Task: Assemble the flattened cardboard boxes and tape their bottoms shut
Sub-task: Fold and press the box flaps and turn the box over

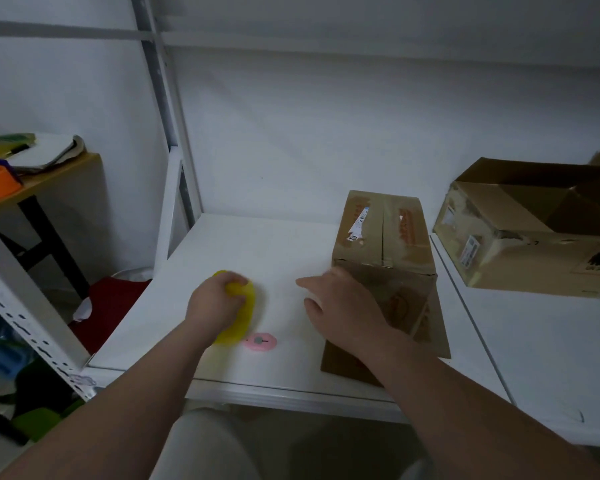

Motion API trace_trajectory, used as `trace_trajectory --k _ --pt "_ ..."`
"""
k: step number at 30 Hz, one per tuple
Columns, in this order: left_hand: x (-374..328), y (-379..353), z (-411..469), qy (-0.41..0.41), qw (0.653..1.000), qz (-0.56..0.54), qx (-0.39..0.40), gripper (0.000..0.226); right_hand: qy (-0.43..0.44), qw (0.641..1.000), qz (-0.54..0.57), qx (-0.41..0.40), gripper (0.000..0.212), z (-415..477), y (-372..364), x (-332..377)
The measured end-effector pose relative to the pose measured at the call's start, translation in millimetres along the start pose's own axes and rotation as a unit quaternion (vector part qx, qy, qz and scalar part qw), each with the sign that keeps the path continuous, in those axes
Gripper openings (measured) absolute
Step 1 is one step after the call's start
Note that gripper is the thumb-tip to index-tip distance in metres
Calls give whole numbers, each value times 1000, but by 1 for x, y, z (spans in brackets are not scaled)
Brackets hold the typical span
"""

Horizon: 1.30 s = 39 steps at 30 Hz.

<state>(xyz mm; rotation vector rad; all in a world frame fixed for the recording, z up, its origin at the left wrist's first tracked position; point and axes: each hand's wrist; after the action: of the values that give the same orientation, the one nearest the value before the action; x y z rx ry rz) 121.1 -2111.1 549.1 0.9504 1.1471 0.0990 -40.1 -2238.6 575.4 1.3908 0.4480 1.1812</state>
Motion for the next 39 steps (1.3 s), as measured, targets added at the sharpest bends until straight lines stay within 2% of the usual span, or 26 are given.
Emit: trace_trajectory --k 2,4,6,8,11,14,16,18,21,26,28,31,36,39 --pt "-22 7 -3 17 985 -170 -5 24 -54 995 78 42 41 2 -1 9" --pt "-46 13 -11 26 952 -303 16 25 -113 971 191 84 48 5 2 18" --pt "-68 17 -19 27 921 -387 44 29 -143 943 276 117 47 7 6 23" --pt "-82 17 -22 28 906 -418 64 37 -151 922 338 111 38 5 13 23" --pt "-93 16 -27 12 925 -376 58 39 -158 902 389 97 39 0 22 21" --pt "-101 18 -33 -80 971 -225 -10 31 -148 910 380 68 34 -5 24 19" --pt "-105 22 -36 -150 980 -120 -59 26 -139 917 372 49 31 -7 25 19" --pt "-108 26 -39 -193 976 -65 -81 21 -131 920 367 41 28 -9 26 19" --pt "-112 32 -40 -219 972 -33 -74 14 -121 921 367 44 27 -14 29 20" --pt "-118 44 -39 -296 954 30 19 33 -100 934 337 57 29 -21 39 17" --pt "-122 48 -39 -324 945 33 43 31 -92 940 324 56 32 -24 45 15" --pt "-126 51 -41 -332 942 28 41 25 -84 949 297 63 42 -29 53 12" --pt "-130 52 -43 -328 942 48 41 25 -74 965 246 50 42 -34 57 9" --pt "-131 51 -44 -340 937 79 32 16 -72 973 216 44 42 -36 60 6"
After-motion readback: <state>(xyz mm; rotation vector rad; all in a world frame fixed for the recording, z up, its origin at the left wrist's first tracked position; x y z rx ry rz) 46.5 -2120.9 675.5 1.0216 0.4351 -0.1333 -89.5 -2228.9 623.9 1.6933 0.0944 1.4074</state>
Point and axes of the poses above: each hand's wrist, its own z-axis towards the middle knuckle, its own y-axis out of the back of the hand, x = y × z, and after that the axes turned 7 degrees about -y, right-handed
